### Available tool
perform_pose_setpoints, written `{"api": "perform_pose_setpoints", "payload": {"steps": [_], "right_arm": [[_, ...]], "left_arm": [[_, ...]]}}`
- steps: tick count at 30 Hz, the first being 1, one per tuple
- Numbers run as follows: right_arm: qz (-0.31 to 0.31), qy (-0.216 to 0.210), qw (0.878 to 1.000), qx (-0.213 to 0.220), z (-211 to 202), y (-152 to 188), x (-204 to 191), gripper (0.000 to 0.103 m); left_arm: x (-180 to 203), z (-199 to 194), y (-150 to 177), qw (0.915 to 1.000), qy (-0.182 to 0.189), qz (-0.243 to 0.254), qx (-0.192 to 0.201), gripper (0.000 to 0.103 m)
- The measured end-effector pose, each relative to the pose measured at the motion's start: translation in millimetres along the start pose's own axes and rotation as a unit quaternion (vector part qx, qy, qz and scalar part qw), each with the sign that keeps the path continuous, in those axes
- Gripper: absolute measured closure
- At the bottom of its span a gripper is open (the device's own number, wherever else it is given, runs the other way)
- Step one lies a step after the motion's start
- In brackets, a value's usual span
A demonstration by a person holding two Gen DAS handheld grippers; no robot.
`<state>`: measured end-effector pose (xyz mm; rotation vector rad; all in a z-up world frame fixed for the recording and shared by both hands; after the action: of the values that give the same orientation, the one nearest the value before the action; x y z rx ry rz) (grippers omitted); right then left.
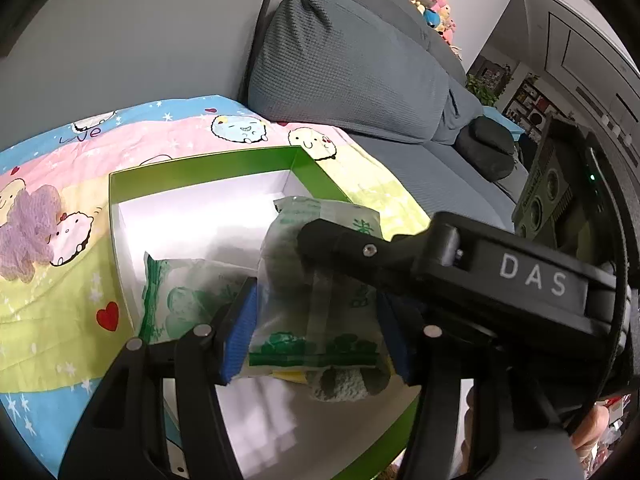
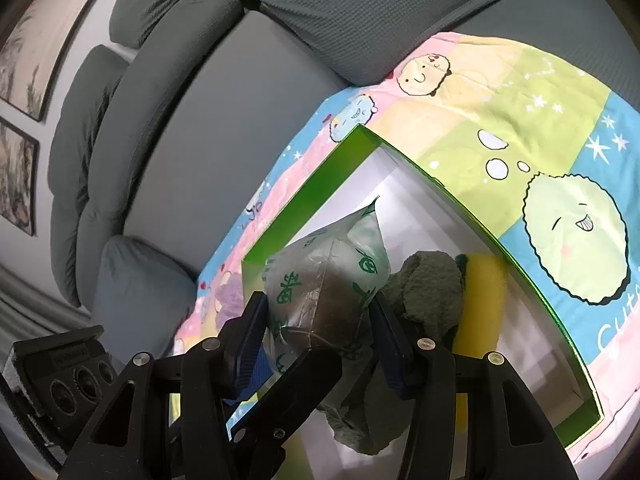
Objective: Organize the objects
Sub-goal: 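Carry the clear plastic bag over the white box, then lower the bag into the white box and open the right tool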
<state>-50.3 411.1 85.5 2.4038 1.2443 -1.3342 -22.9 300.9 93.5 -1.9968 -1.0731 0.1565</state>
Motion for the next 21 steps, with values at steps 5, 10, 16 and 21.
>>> {"api": "perform_pose_setpoints", "payload": {"steps": [5,10,16,21], "right_arm": [[0.002,0.006,1.0,-0.001,2.9,0.2,1.2,0.049],[0.004,0.016,1.0,0.0,5.3,0.7,3.2,0.049],[0.007,0.026,1.0,0.005,7.6,-0.3,4.2,0.049],[0.005,0.029,1.0,0.009,6.6,-0.2,2.9,0.049]], "left_arm": [[-3.3,1.9,2.3,1.0,-0.001,-0.008,-0.003,0.045],[-4.0,2.8,4.3,0.9999,-0.007,-0.011,-0.004,0.045],[-7.0,0.5,5.7,0.9997,-0.006,-0.026,0.0,0.044],[-6.3,-6.3,5.8,0.9996,-0.003,-0.029,0.001,0.044]]}}
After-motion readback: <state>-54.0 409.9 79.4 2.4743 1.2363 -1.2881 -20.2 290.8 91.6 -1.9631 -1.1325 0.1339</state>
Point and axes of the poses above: each gripper's, at about its wrist camera, not at the fingertips, and z roughly the way its jaws point, x to its right, y to its underside, the point moved 3 cm from there along z, roughly the way its jaws point, and after that the axes turned 10 degrees about z, right-handed, at the moved point
